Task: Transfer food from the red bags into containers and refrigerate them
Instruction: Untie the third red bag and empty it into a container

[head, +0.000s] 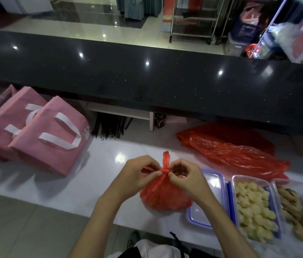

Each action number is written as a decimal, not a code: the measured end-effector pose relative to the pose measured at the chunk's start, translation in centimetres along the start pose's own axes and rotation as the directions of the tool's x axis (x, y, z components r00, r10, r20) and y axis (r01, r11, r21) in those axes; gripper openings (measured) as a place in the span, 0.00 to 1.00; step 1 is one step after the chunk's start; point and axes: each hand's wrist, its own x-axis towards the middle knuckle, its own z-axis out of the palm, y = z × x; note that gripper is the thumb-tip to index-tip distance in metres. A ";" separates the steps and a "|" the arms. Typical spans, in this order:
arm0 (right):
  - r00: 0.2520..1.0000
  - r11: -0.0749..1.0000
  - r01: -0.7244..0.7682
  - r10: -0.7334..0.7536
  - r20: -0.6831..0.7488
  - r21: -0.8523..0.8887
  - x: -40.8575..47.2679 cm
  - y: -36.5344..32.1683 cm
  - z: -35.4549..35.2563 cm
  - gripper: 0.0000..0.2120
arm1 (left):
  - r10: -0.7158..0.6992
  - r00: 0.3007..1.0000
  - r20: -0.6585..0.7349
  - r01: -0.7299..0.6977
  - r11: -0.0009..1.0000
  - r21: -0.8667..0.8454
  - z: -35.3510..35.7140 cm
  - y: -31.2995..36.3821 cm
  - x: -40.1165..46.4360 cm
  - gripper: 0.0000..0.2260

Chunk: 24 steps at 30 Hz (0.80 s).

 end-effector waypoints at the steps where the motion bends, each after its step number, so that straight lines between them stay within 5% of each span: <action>1: 1.000 0.999 0.014 -0.014 0.005 -0.051 -0.1 0.0 0.2 0.08 | 0.015 0.999 0.051 -0.018 0.998 0.059 -0.1 0.0 0.3 0.06; 7: 0.998 0.985 -0.006 -0.004 -0.063 -0.173 -0.2 -0.1 0.3 0.07 | 0.066 0.994 0.090 -0.083 0.974 0.209 0.3 0.4 1.0 0.05; 14: 0.986 0.990 -0.064 0.082 -0.143 0.128 -0.2 0.3 -1.5 0.08 | 0.027 0.991 -0.133 -0.029 0.999 -0.013 -1.0 0.4 0.1 0.04; 19: 0.994 0.987 0.108 -0.108 0.001 -0.123 -0.2 -0.8 0.0 0.07 | 0.071 0.997 -0.009 -0.071 0.997 0.005 0.1 0.8 0.9 0.04; 24: 0.993 0.968 0.090 -0.070 0.092 -0.234 -0.2 -0.8 -0.6 0.07 | 0.048 0.999 -0.018 -0.049 0.998 -0.047 0.4 0.2 0.4 0.04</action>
